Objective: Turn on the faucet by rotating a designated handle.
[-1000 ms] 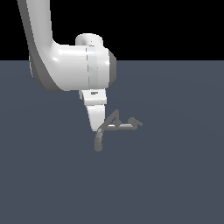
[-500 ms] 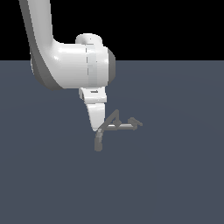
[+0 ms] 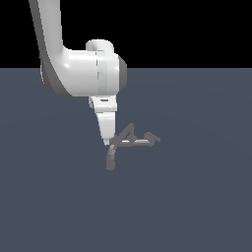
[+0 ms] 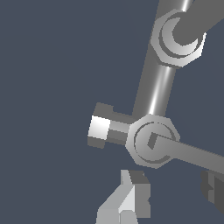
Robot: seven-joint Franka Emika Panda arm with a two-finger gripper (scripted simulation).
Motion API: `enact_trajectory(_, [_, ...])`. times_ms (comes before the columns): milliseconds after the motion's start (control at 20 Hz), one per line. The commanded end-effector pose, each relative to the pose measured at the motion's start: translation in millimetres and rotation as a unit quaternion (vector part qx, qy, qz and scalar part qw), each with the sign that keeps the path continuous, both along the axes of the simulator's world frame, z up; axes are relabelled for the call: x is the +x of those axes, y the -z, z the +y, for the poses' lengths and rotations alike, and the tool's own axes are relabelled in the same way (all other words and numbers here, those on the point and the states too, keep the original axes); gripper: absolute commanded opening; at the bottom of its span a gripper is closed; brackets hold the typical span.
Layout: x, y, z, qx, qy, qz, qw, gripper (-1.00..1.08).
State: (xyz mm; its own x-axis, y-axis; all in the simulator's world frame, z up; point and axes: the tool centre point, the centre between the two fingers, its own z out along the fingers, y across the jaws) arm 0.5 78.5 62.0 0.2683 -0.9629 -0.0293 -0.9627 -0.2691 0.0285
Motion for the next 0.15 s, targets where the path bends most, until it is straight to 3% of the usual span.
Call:
enact_trajectory(0, [26.3, 1.4, -56.6, -0.011, 0.043, -0.016, 0.9989, -1.0])
enact_trajectory(100, [30.1, 1.3, -60.1, -0.011, 0.046, -0.017, 0.9987, -1.0])
